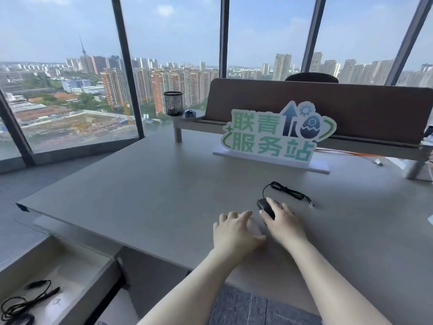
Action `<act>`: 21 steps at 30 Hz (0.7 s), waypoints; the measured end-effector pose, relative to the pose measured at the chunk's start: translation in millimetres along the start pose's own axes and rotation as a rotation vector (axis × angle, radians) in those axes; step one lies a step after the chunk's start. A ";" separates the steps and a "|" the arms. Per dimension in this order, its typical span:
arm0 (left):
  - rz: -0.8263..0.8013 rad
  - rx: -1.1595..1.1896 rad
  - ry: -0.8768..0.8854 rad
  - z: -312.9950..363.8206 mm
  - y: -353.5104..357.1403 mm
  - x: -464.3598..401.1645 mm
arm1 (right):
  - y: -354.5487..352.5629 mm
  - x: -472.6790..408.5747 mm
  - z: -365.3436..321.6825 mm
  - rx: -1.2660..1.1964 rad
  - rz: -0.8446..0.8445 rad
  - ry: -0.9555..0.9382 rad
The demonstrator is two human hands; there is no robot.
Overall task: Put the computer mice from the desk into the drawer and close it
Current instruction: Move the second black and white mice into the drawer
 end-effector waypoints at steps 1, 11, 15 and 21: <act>-0.008 -0.025 -0.001 1.4 2.8 -2.3 | 0.6 -1.5 0.3 0.008 0.003 -0.009; 0.151 0.055 -0.091 -47.4 -46.8 2.7 | -38.3 25.4 -58.5 -0.271 0.206 -0.128; 0.364 0.172 -0.129 -102.0 -123.8 29.8 | -73.2 64.2 -148.4 -0.475 0.307 -0.355; 0.632 0.209 -0.301 -234.7 -236.6 107.6 | -63.7 127.6 -285.0 -0.756 0.176 -0.550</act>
Point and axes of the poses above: each hand's wrist, its own x-axis away from the middle knuckle, its own y-axis out of the palm, z = x × y, the point moved 10 cm from there along -x, towards the middle knuckle, and after that the axes turned 4 degrees about z, right-handed, at the moved point
